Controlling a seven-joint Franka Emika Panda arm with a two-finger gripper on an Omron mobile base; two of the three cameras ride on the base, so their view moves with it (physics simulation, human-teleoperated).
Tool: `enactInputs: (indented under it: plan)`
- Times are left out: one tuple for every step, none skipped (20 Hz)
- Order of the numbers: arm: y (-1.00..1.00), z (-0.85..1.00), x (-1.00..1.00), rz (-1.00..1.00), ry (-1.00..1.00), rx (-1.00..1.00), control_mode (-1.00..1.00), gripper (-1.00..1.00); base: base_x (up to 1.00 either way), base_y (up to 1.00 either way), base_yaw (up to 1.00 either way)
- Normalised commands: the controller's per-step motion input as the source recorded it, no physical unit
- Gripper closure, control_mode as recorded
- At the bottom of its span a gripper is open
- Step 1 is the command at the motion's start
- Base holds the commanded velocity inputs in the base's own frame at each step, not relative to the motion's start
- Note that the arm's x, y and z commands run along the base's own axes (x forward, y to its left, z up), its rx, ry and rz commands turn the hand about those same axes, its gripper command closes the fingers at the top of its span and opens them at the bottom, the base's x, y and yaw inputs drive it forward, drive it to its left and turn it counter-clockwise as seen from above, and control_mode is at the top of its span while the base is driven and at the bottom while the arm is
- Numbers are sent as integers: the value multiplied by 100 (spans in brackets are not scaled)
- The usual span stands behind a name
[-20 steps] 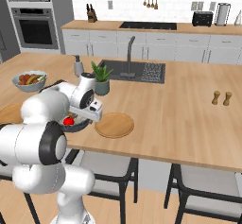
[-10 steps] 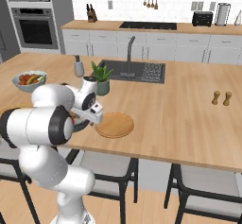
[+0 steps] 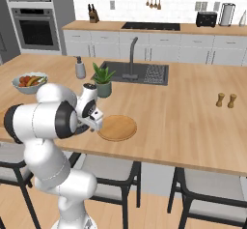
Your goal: Pick the chicken drumstick and tomato from their plates and place them in the bowl. Then put the bowl in the fridge.
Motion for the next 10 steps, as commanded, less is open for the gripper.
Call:
enactInputs:
  plan:
    - [39,-34,0,-3,-1,-2,-100,100,0,0,0]
    - [34,-45,0,-4,0,0,-100,100,0,0,0]
    - [26,-34,0,-4,0,0,-100,100,0,0,0]
    - [21,-15,0,-3,-1,0,-100,100,0,0,0]
    - [16,-4,0,0,-1,0,-100,100,0,0,0]
    - [17,-2,-12,-1,-1,0,-100,100,0,0,0]
    - [17,-8,-22,-3,-2,0,-100,100,0,0,0]
    - [0,0,-17,-1,-4,0,-100,100,0,0,0]
    - [0,0,-21,-3,-3,4,-100,100,0,0,0]
    - [0,14,-32,-1,-1,2,-100,100,0,0,0]
